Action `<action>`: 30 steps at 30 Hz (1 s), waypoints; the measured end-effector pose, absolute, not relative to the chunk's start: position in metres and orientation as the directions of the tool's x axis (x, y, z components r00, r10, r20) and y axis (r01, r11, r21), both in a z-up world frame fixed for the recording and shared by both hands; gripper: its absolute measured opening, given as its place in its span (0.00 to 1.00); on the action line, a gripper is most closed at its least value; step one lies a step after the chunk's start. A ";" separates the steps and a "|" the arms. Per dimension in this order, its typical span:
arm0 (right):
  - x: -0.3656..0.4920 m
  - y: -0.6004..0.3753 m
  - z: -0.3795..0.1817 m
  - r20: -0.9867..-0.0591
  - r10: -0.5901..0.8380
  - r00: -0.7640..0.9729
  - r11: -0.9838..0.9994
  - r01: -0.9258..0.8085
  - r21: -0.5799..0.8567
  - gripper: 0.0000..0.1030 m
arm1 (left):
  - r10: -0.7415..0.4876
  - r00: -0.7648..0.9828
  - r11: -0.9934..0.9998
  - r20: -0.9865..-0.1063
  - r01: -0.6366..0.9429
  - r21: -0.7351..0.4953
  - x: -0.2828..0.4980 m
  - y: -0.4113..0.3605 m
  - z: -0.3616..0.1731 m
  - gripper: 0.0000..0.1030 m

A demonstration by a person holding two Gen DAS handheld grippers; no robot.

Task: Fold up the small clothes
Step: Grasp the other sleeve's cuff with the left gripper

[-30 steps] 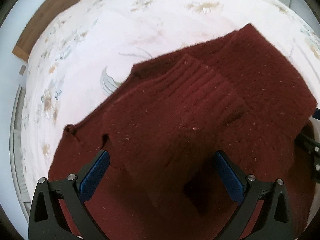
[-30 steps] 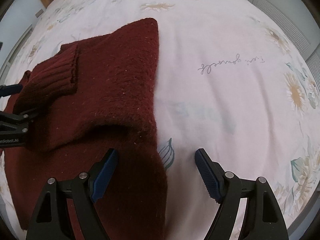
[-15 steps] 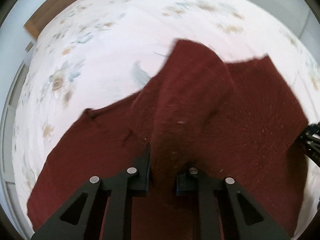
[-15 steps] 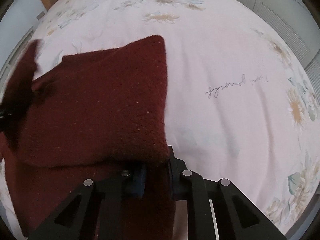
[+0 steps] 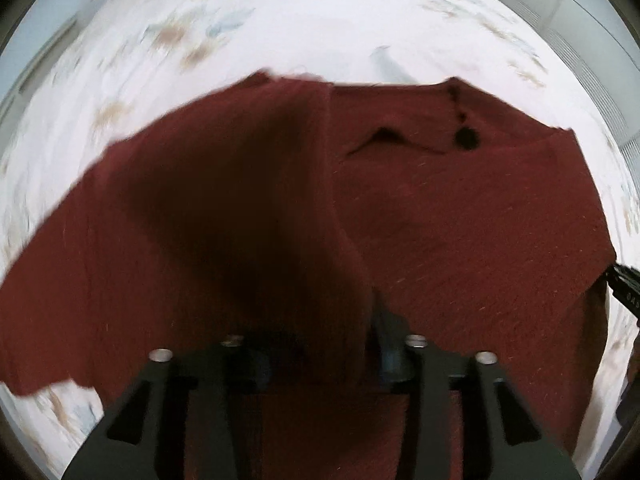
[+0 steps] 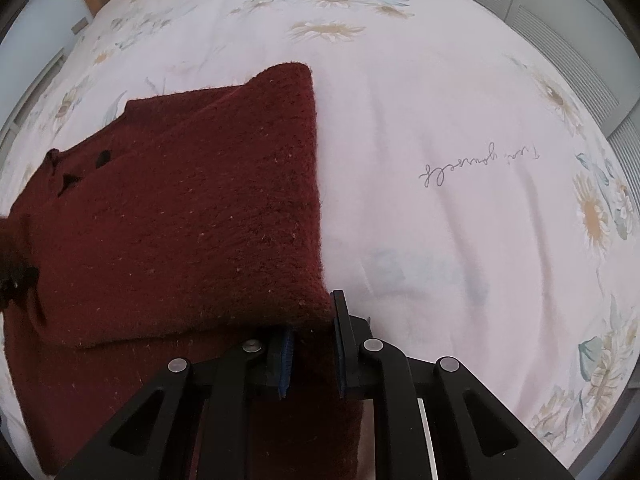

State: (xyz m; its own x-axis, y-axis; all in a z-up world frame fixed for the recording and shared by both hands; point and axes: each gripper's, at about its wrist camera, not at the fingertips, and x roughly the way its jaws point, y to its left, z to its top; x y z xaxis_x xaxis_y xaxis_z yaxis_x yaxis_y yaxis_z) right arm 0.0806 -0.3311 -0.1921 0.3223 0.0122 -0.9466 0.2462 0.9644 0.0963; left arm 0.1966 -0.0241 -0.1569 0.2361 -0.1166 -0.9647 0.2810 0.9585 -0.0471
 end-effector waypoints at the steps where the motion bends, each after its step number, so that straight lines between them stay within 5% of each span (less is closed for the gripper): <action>1: 0.081 -0.331 -0.193 -0.947 0.015 0.321 0.964 0.246 0.098 0.16 | -0.116 0.236 0.962 -0.965 0.268 -0.050 0.195 -0.019 -0.158 0.51; 9: 0.080 -0.333 -0.195 -0.944 0.025 0.329 0.961 0.253 0.113 0.18 | -0.098 0.211 0.980 -0.973 0.193 -0.057 0.195 0.046 -0.161 0.79; 12: 0.078 -0.334 -0.194 -0.943 0.027 0.331 0.961 0.252 0.116 0.20 | -0.106 0.225 0.985 -0.969 0.155 -0.072 0.182 0.068 -0.156 0.99; 19: 0.067 -0.333 -0.180 -0.938 0.028 0.346 0.960 0.253 0.121 0.27 | -0.136 0.274 0.990 -0.952 0.073 -0.121 0.212 0.098 -0.150 0.99; 24: 0.064 -0.335 -0.172 -0.936 0.012 0.352 0.962 0.250 0.106 0.37 | -0.175 0.258 0.984 -0.950 0.066 -0.164 0.227 0.062 -0.166 0.99; 30: 0.064 -0.340 -0.174 -0.940 0.003 0.342 0.962 0.256 0.097 0.39 | -0.116 0.140 0.990 -0.983 0.095 -0.103 0.244 0.022 -0.209 0.99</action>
State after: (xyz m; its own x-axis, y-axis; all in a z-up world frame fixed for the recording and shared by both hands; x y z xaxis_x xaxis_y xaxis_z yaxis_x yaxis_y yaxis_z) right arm 0.0640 -0.3399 -0.1737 0.3420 0.0033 -0.9397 0.2564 0.9617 0.0967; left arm 0.2437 0.0218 -0.2088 0.1405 -0.1157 -0.9833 0.0954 0.9901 -0.1029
